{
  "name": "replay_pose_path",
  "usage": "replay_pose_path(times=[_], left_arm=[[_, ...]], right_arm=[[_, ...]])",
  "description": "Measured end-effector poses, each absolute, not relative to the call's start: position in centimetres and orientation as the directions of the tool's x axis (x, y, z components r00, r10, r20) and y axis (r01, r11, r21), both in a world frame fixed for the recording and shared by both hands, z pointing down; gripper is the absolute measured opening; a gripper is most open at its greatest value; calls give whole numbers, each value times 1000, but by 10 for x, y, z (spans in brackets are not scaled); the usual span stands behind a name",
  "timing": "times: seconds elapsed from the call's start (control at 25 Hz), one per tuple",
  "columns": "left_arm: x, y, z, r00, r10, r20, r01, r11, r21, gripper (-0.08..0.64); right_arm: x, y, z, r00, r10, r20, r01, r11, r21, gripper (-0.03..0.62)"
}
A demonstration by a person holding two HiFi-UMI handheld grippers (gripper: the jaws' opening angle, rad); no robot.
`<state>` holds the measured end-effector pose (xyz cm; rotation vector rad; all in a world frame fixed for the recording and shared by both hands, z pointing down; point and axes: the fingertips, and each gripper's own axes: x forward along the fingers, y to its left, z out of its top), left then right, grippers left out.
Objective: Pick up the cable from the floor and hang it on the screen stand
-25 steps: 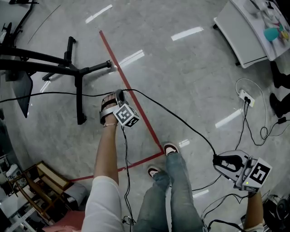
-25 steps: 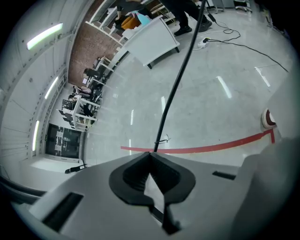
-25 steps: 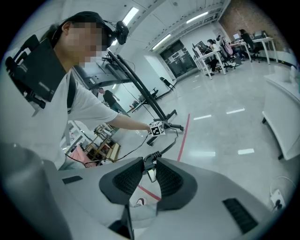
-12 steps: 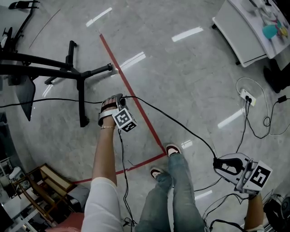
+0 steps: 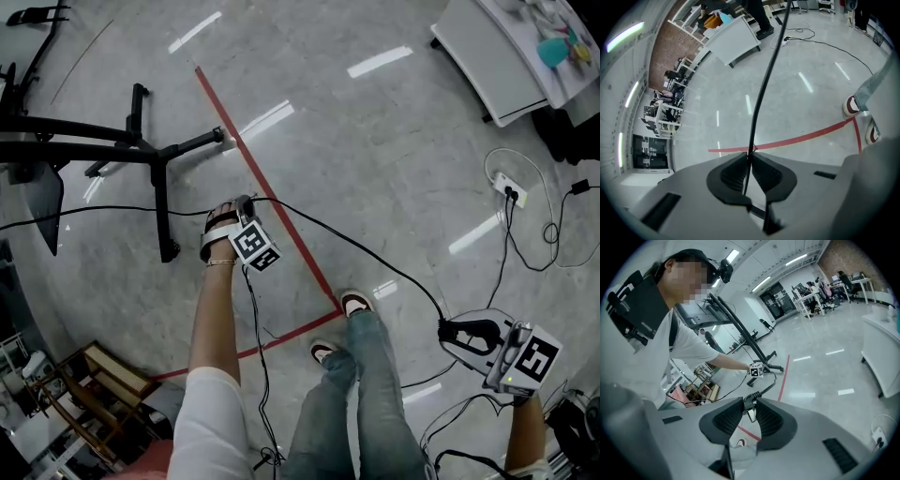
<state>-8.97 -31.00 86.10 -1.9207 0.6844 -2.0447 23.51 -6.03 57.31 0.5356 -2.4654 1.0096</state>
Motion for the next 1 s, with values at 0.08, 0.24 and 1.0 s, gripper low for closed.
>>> replay_pose_path(times=[0.08,0.24,1.0], left_arm=[[-97,-306,857,-106,-481,870,-166,-854,-493,31],[-120,-293,851,-131,-453,882,-222,-853,-472,31],[-129,-204,698,60,-517,854,-801,-535,-268,26]], right_arm=[[229,-64,576,-842,-193,504,-490,663,-565,101],[216,-75,576,-853,-199,482,-477,670,-569,101],[125,-154,598,-772,-280,571,-603,606,-518,100]])
